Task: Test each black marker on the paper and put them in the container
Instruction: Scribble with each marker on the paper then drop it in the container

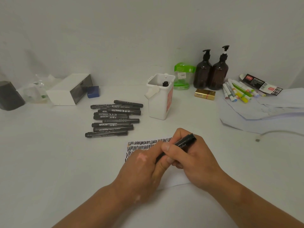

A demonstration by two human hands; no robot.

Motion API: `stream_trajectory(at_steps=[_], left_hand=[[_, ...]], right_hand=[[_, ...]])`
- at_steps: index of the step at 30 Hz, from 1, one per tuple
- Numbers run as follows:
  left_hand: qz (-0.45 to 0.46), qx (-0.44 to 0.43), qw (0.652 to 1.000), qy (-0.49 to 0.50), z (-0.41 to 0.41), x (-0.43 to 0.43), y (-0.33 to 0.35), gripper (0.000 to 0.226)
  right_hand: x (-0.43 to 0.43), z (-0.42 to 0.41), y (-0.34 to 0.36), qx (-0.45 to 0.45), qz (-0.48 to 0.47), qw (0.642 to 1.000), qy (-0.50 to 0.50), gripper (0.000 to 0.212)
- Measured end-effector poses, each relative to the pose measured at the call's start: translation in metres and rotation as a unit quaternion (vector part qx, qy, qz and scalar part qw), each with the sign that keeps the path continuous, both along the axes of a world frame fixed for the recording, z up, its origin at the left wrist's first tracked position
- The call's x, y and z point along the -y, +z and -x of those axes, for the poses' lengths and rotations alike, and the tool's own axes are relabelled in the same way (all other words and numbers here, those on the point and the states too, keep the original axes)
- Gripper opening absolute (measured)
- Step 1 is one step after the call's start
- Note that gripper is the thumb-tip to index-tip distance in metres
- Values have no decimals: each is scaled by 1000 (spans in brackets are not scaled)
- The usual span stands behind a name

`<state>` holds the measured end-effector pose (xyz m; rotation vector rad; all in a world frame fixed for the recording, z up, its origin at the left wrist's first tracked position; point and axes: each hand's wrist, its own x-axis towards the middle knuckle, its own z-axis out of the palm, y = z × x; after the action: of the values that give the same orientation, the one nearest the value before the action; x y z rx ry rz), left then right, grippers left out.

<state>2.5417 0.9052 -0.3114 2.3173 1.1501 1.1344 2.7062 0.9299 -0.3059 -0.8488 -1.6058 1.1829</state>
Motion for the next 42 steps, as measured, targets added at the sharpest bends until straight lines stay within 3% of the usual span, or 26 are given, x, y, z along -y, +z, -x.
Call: stream_trajectory(at_steps=[7, 11, 13, 18, 22, 27, 31, 36, 39, 42], left_hand=[[10, -43, 999, 32, 2, -3, -7, 24], [44, -60, 992, 104, 11, -16, -15, 60], [54, -118, 986, 105, 15, -20, -18, 75], [91, -223, 965, 103, 13, -23, -24, 87], [108, -232, 960, 112, 24, -24, -24, 89], [124, -237, 956, 121, 31, -25, -22, 87], [127, -239, 955, 123, 31, -24, -22, 86], [124, -242, 954, 126, 30, -25, -22, 86], [127, -242, 954, 127, 30, -25, -23, 86], [128, -241, 954, 125, 30, -25, -23, 86]], right_hand=[[0, -2, 2, 35, -41, 997, -55, 18], [-18, -30, 14, -120, 5, 982, -149, 15], [-26, -53, 17, -158, 40, 973, -165, 17], [-31, -78, 3, -58, 138, 980, -128, 23], [-27, -73, -9, 93, 117, 977, -149, 25], [-27, -69, -15, 188, 87, 959, -193, 6], [-28, -70, -18, 208, 70, 955, -199, 12], [-28, -69, -20, 247, 64, 948, -192, 3], [-28, -70, -20, 264, 73, 945, -177, 12], [-30, -71, -23, 262, 67, 941, -203, 2]])
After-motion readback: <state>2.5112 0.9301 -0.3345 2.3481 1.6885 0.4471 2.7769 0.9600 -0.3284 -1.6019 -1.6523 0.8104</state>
